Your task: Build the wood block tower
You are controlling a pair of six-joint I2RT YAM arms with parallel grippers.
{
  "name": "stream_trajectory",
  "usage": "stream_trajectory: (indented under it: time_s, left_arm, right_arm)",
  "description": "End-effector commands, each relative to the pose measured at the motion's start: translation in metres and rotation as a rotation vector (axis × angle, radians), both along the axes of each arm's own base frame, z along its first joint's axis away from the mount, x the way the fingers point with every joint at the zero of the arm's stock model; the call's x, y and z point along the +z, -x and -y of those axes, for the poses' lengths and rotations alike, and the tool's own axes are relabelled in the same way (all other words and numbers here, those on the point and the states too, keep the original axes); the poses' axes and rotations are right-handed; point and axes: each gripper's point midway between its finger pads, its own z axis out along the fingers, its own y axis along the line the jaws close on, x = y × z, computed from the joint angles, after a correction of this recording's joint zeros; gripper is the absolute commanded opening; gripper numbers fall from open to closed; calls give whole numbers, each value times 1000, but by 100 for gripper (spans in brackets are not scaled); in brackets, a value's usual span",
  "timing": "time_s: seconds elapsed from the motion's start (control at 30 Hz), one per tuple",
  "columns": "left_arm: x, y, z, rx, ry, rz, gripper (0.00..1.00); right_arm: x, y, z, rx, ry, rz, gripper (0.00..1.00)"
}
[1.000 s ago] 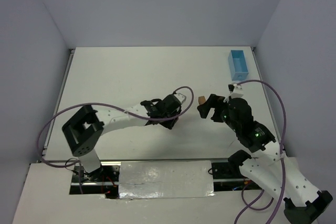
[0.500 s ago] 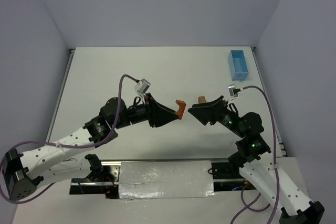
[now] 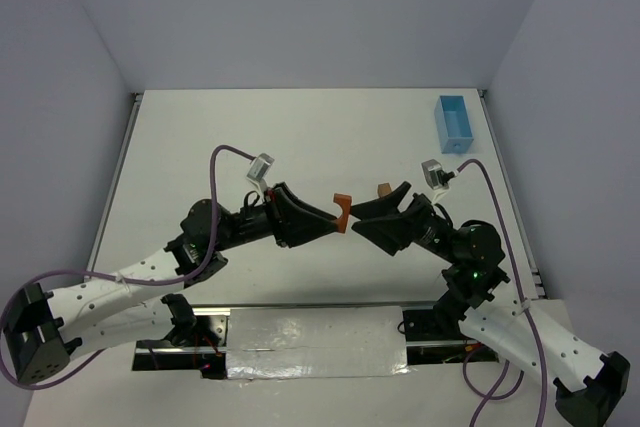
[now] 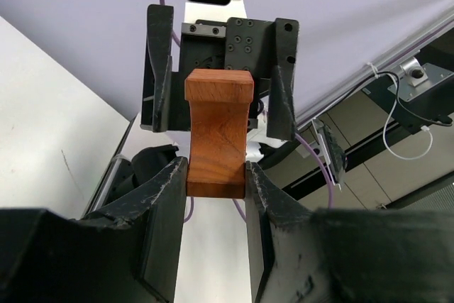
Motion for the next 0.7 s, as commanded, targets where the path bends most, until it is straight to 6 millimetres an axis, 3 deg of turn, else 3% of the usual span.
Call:
stream_trajectory:
  time_s: [0.0, 0.13, 0.27, 0.53, 0.67]
  left_arm:
    - [30, 7, -9, -3, 87, 77, 0]
    - [28, 4, -8, 4, 76, 73, 0]
    - [26, 3, -6, 3, 70, 72, 0]
    - [21, 3, -3, -9, 57, 63, 0]
    - [18, 2, -3, -5, 58, 55, 0]
  right_arm:
    - [27, 3, 7, -31, -58, 71, 83]
    - [30, 8, 3, 0, -63, 83, 67]
    - [34, 8, 1, -10, -57, 87, 61]
    - [34, 2, 0, -40, -52, 79, 59]
    - [34, 0, -3, -41, -46, 74, 44]
